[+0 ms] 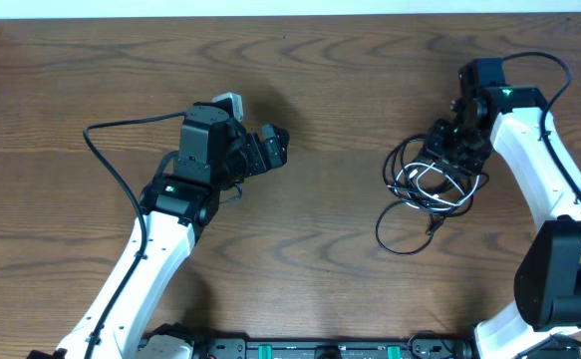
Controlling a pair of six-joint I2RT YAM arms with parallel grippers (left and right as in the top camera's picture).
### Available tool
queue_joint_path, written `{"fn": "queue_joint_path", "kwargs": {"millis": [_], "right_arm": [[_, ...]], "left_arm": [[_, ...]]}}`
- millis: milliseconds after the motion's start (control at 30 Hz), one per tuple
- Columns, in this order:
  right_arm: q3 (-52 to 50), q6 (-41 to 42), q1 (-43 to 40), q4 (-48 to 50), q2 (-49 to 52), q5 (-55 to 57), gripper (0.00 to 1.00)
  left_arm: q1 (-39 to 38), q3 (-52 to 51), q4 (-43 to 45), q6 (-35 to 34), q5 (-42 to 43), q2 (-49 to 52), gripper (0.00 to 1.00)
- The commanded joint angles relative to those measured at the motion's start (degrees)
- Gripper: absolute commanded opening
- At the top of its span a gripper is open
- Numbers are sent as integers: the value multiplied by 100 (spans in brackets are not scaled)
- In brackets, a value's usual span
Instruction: Untangle cables
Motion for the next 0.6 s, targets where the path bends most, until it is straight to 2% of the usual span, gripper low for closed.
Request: {"fn": "queue_joint_path", "kwargs": {"millis": [0, 100, 167, 233, 300, 400, 567], "right_arm": [[-4, -192, -9, -125, -17, 238, 55], [-4, -1311, 2, -389, -17, -278, 54], [-4, -2144, 0, -754, -17, -634, 58], [-7, -2608, 2, -1099, -17, -612, 64], [-33, -2986, 2, -1360, -17, -518, 64], [-138, -3093, 2, -1287, -17, -297, 64], [-621, -3156, 74, -472, -7, 157, 69]], "left_arm": [[-7, 142, 7, 55, 63, 22, 97], [-7, 142, 4, 55, 63, 22, 97], [-7, 142, 4, 57, 63, 22, 97], [-7, 142, 7, 55, 63, 22, 97], [-7, 142, 7, 57, 63, 22, 97], [-9, 142, 4, 57, 63, 22, 97], [-7, 142, 7, 55, 63, 22, 97]]}}
